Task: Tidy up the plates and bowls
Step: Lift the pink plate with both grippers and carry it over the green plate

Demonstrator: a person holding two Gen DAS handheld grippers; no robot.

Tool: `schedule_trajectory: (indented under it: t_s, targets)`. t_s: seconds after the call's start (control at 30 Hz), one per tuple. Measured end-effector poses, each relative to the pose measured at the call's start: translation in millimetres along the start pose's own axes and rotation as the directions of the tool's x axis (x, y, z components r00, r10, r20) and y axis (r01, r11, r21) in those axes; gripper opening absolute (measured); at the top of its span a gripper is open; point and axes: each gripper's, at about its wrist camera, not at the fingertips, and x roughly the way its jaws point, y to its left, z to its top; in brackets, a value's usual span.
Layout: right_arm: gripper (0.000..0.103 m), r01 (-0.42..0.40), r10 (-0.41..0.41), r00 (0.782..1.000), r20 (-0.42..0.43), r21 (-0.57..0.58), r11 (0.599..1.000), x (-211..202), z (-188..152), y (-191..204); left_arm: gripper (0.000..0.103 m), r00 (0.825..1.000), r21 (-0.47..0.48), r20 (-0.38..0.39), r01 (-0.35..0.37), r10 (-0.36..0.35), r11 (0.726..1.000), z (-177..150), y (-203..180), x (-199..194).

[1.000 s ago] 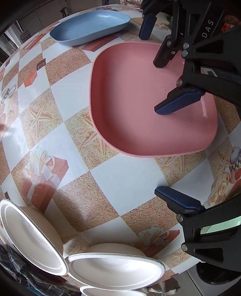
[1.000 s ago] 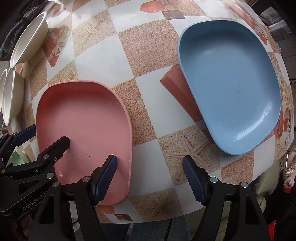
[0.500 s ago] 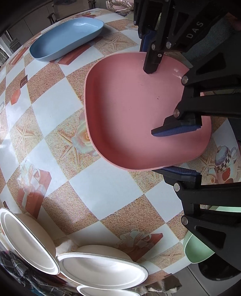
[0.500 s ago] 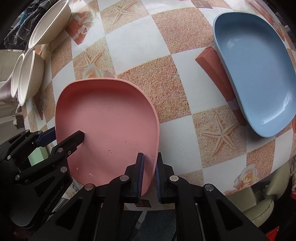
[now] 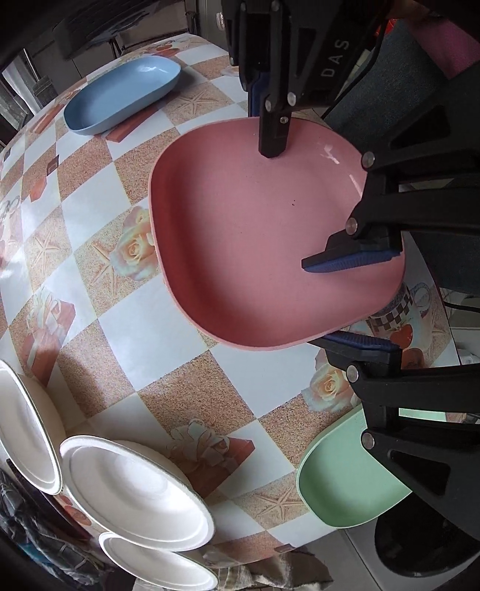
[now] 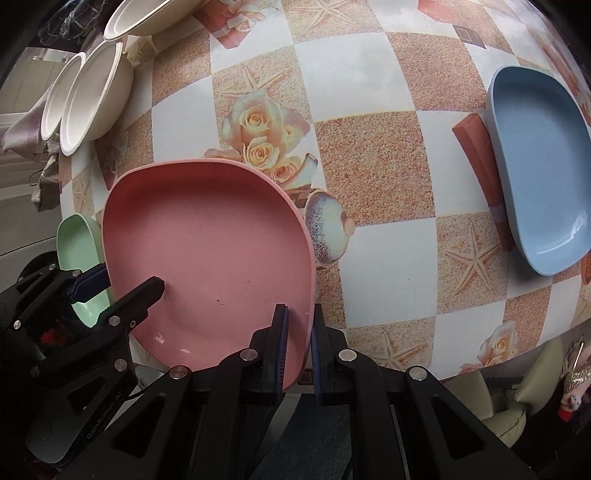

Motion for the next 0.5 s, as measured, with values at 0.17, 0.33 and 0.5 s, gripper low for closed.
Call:
schedule_trajectory:
  t_s: [0.17,0.33,0.5]
  targets:
    - [0.014,0.03,-0.029,1.0,0.01,-0.051,0.998,-10.3,-2.3,35.8,0.034,0.999,-0.033,0.036,0.004,-0.003,0.999,-13.7,17.9,-14.3]
    - [0.014,0.057,-0.055,0.998,0.025,-0.088,0.995,-23.3,-6.9,59.6,0.034,0.998,-0.066,0.065,0.022,-0.018,0.998,-34.5,35.1,-21.5]
    - [0.014,0.082,-0.078,0.996,0.035,-0.138,0.987,-30.5,8.7,79.6,0.034,0.995,-0.107,0.096,0.023,-0.013,0.994,-34.0,30.0,-29.4]
